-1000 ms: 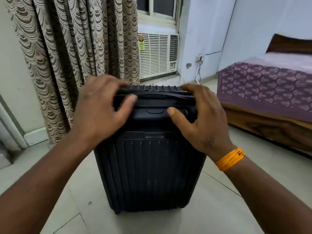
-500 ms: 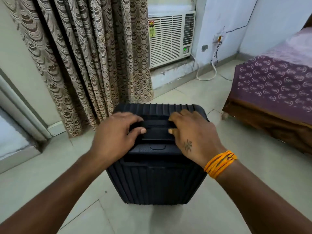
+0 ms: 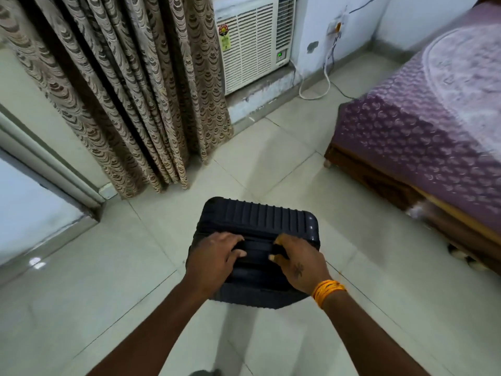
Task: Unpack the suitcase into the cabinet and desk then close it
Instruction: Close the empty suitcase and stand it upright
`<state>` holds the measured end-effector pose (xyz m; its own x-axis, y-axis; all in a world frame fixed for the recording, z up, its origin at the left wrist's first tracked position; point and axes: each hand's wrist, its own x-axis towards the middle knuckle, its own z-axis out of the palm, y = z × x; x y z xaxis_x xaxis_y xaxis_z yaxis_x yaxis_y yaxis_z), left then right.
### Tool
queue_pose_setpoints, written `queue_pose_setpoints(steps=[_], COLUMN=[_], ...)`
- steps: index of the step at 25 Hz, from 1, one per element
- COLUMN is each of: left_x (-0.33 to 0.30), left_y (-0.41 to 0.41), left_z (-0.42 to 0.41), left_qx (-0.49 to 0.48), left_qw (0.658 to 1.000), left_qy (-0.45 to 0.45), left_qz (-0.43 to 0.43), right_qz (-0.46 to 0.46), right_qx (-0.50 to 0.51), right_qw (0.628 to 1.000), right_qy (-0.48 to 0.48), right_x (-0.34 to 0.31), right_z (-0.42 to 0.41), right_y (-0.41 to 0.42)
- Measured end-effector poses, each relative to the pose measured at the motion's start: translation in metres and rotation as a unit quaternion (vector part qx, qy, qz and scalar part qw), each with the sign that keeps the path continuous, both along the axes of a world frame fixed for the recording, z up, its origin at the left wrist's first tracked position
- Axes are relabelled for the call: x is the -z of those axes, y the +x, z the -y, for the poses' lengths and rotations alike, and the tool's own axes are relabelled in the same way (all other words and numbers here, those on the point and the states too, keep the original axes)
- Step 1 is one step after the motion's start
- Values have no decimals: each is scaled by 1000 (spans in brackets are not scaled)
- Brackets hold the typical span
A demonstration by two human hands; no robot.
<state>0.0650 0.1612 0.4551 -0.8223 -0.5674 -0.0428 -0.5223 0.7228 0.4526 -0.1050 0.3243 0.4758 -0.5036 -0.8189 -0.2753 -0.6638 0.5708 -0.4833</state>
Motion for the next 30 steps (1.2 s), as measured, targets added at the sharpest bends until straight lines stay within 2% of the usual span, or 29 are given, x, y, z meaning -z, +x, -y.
queue_pose_setpoints(steps=[9,12,16,19,24,27,30], left_x=[-225,-267,-290,-295,-310,-330,-356], left_y=[-4,-19,-43,-59,-63,-55,-33], left_z=[-126,-172,-223,-258,-320,-373,-434], left_qx=[135,203,319,407,539,615,661], left_qw=[991,979,948,913,841,783,740], left_qy=[-13,3,9,15,10,-16,-12], left_qz=[16,9,-9,-28,-54,-88,-121], right_qz=[44,39,37,32,12,-20,-41], right_qx=[142,205,304,411,566,656,724], right_qw=[989,978,952,911,820,745,675], right_qy=[-8,-4,-9,-29,-85,-120,-139], right_x=[-213,-255,-281,-286,-298,-310,-325], right_z=[-163,-225,-300,-343,-389,-422,-459], right_y=[31,41,66,101,171,224,276])
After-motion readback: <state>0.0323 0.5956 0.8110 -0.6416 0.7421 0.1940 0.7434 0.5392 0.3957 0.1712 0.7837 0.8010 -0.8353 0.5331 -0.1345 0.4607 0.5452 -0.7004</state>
